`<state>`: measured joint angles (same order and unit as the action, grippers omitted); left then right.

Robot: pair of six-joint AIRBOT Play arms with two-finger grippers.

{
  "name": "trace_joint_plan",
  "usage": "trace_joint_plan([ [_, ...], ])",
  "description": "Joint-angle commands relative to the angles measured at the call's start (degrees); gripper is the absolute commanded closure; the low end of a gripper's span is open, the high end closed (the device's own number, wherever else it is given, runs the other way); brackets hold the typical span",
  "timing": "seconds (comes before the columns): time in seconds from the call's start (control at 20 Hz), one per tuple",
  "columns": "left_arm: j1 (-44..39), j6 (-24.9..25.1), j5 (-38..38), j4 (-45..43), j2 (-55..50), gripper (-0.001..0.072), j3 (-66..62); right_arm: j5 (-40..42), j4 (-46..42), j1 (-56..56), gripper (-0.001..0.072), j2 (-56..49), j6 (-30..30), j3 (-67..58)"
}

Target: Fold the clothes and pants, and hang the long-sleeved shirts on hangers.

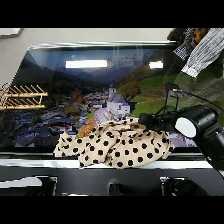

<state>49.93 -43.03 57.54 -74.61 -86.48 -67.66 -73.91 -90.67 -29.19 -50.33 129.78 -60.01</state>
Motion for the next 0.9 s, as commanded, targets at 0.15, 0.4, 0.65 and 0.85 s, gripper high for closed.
trace_joint_plan([
  [0.15,-3.2,-0.9,-0.8,4.3,9.2,0.0691,-5.3,-2.2,-0.1,0.0,0.0689,0.0,0.1,0.0],
  [0.4,-6.1,-0.9,-7.8,12.0,19.4,0.0692,-6.0,-2.6,-1.1,0.0,0.0689,0.0,-0.3,0.0],
  [0.65,-15.2,2.4,3.3,12.7,27.8,0.0692,-3.9,-2.6,-3.1,0.0,0.0690,0.0,-0.3,0.0],
  [0.85,-27.6,3.2,6.2,12.9,40.5,0.0693,7.0,-2.6,-3.6,0.0,0.0690,0.0,0.1,0.0],
])
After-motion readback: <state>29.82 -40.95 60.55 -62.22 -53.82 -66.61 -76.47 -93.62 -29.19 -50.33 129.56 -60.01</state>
